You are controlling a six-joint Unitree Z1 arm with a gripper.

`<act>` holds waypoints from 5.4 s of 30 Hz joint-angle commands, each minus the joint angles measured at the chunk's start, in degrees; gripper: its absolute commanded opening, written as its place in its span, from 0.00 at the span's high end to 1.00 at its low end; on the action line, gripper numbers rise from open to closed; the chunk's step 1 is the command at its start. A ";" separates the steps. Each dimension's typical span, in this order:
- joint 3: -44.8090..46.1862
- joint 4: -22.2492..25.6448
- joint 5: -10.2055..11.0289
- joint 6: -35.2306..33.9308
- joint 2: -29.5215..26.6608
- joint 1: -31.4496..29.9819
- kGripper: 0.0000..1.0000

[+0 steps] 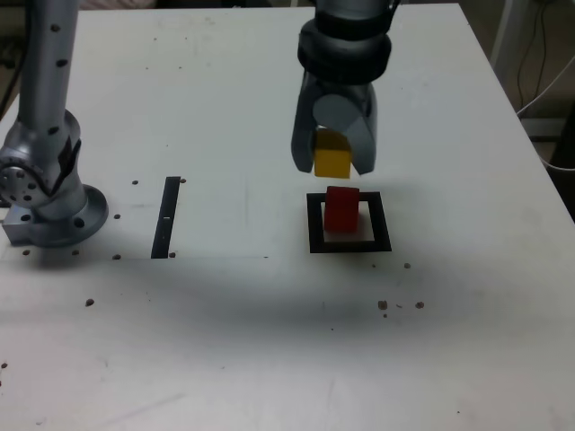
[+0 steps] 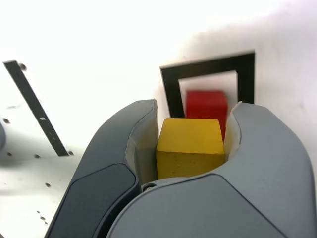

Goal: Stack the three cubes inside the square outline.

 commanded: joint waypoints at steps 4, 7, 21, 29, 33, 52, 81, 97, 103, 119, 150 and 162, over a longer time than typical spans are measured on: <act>-0.02 -0.28 -1.57 -0.70 2.45 -0.54 0.90; 0.49 -1.04 -1.94 -0.70 3.17 -0.54 0.89; 2.38 -5.13 -1.95 -0.80 4.13 -0.54 0.83; 2.78 -5.63 -0.99 -1.46 4.30 -0.39 0.74; 3.12 -5.59 -0.90 -1.72 4.29 -0.34 0.68; 3.50 -4.76 0.23 -1.75 4.04 0.09 0.03; 2.00 0.09 -0.19 5.97 -4.43 6.25 0.01; 1.20 -3.31 0.42 15.05 -1.51 21.02 0.01; 1.39 -6.58 1.21 15.72 1.64 21.87 0.01; -0.12 -10.06 3.21 15.83 7.95 23.70 0.03; -4.57 -9.74 4.43 15.93 12.69 25.42 0.69; -3.98 -8.95 1.76 17.14 12.73 25.07 0.83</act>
